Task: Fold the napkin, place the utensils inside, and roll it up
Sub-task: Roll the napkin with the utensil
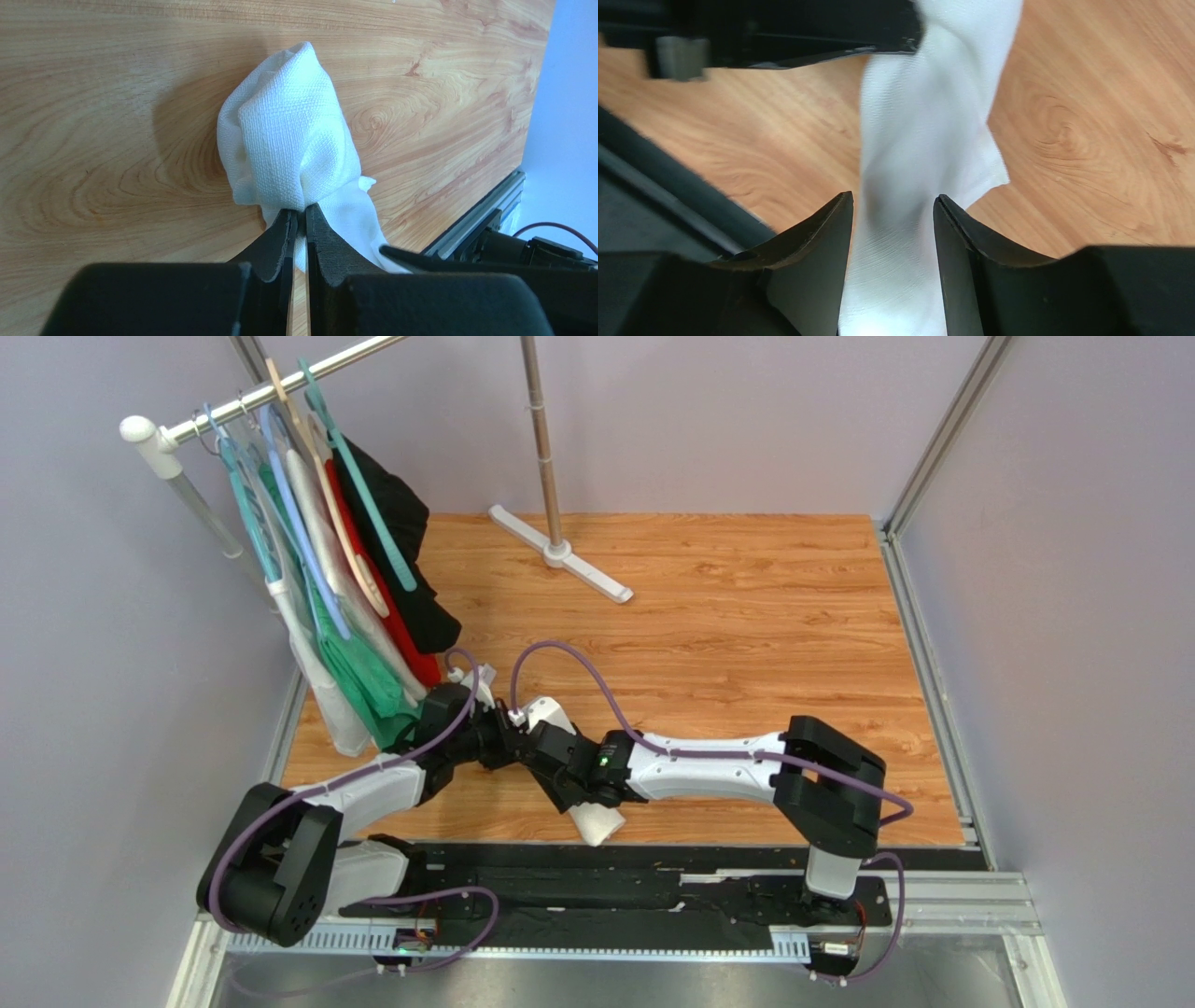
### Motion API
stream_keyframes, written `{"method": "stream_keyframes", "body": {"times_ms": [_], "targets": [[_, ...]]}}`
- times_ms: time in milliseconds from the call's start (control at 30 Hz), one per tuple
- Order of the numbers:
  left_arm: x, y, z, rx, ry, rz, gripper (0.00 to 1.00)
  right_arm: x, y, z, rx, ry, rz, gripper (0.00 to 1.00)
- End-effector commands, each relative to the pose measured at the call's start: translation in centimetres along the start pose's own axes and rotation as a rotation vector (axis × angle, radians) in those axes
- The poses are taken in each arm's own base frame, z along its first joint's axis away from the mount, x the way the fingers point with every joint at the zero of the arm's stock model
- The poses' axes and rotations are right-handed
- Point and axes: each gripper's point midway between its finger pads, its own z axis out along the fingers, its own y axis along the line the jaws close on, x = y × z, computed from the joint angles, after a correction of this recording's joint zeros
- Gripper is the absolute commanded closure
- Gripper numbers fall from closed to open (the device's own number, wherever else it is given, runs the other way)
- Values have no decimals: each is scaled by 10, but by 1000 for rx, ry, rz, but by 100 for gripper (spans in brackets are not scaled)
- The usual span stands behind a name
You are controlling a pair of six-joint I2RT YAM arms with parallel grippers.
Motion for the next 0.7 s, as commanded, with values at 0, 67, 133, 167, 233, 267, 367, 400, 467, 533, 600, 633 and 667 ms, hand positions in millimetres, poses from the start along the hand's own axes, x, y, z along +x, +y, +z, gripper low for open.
{"method": "stream_keyframes", "body": {"times_ms": [0, 67, 133, 167, 233, 267, 367, 400, 467, 533, 600, 633, 667], "targets": [[-7, -3, 0, -8, -8, 23, 98, -16, -16, 9, 118, -71, 9, 50], [-7, -3, 0, -10, -8, 24, 98, -14, -16, 12, 121, -62, -5, 50], [-7, -3, -1, -12, -8, 27, 98, -12, -11, 15, 99, -58, -9, 50], [-7, -3, -1, -10, -8, 24, 98, -12, -10, 16, 95, -58, -7, 50], [-8, -5, -2, -4, -10, 26, 98, -9, -10, 20, 96, -49, -10, 50], [-7, -4, -2, -7, -9, 25, 98, -8, -10, 22, 98, -44, -10, 50], [-8, -5, -3, -5, -11, 34, 97, 3, -11, 30, 99, 1, -6, 58], [-9, -7, -4, -1, -13, 37, 95, 7, -10, 32, 91, 16, -3, 65], [-9, -9, -5, 5, -6, 38, 91, 15, -11, 37, 66, 47, 12, 72], [-14, -14, -9, 12, -23, 47, 73, 17, -10, 40, 22, 66, 46, 85], [-16, -15, -14, 1, -34, 49, 55, 24, -10, 40, -17, 87, 79, 100], [-15, -14, -17, -12, -33, 45, 50, 21, -6, 40, -71, 85, 111, 100], [-17, -17, -21, -3, -47, 53, 41, 16, -5, 35, -103, 72, 131, 100]]}}
